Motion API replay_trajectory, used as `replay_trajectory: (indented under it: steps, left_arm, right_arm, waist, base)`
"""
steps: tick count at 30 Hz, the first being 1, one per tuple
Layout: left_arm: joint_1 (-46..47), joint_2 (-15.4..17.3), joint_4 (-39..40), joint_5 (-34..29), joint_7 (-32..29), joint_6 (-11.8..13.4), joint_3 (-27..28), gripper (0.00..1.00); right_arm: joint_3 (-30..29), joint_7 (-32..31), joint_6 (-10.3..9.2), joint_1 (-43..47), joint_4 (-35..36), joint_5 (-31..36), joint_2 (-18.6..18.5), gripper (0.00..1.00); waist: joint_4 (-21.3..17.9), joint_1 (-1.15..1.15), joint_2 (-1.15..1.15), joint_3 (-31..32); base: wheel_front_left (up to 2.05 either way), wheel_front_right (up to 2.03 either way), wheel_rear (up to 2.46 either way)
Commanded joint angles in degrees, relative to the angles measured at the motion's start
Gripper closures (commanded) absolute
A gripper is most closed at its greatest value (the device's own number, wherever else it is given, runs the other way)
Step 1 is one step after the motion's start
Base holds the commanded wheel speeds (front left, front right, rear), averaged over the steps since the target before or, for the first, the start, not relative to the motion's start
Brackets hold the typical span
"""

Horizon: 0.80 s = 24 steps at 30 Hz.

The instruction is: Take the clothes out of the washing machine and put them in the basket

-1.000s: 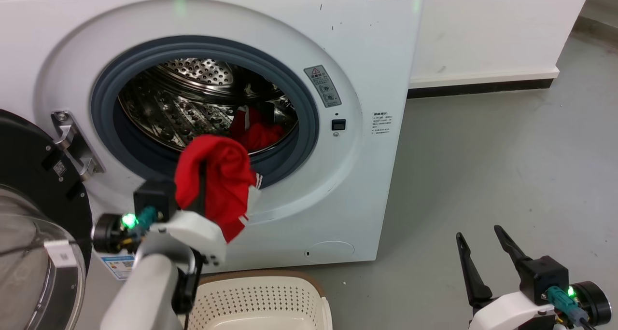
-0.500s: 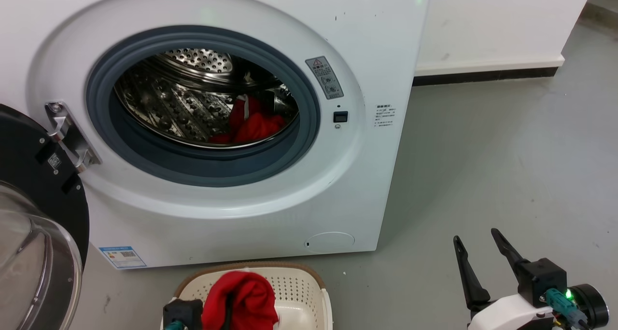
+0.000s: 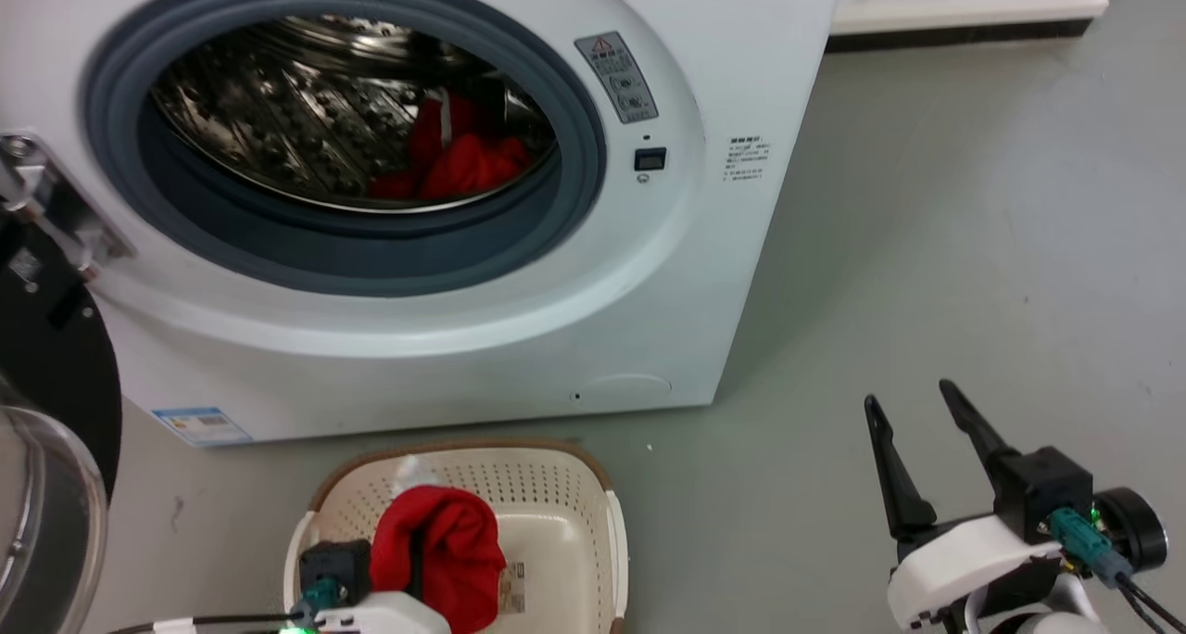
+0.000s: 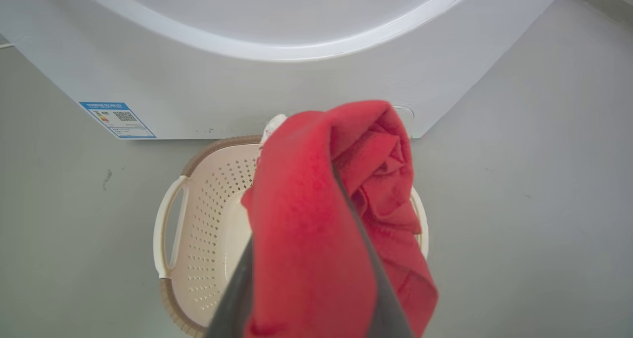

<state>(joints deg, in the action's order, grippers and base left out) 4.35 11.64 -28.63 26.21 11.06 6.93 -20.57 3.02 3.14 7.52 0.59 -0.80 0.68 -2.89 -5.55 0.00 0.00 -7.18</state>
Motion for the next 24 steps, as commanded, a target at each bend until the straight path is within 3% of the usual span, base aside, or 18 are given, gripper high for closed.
replay_trajectory:
  steps: [1,6,13,24]
  left_arm:
    - [2.2,-0.59,-1.46,0.14,0.8,-0.46,0.11,1.0]
    - [7.1,-1.99,-12.95,3.02,2.35,-2.87,2.27,1.0]
    - [12.31,-2.95,-26.43,4.12,3.45,-3.93,3.48,1.0]
    - [23.61,-2.0,-38.32,3.85,4.12,-4.61,4.59,1.0]
  right_arm:
    - [0.06,0.28,-0.05,-1.55,0.48,0.55,0.04,0.0]
    - [0.67,0.84,-0.06,-4.62,-0.1,0.18,0.04,0.0]
    - [0.48,1.86,-0.05,-7.57,-0.27,0.53,0.04,0.0]
    - [1.3,3.0,-0.06,-12.3,1.11,0.67,0.05,0.0]
  waist:
    - [-1.03,0.0,0.0,-3.09]
    - [-3.01,0.0,0.0,-8.21]
    - [-4.72,0.0,0.0,-14.54]
    - [-6.06,0.0,0.0,-27.45]
  base:
    - [0.0,0.0,0.0]
    - [0.0,0.0,0.0]
    - [0.0,0.0,0.0]
    - [0.0,0.0,0.0]
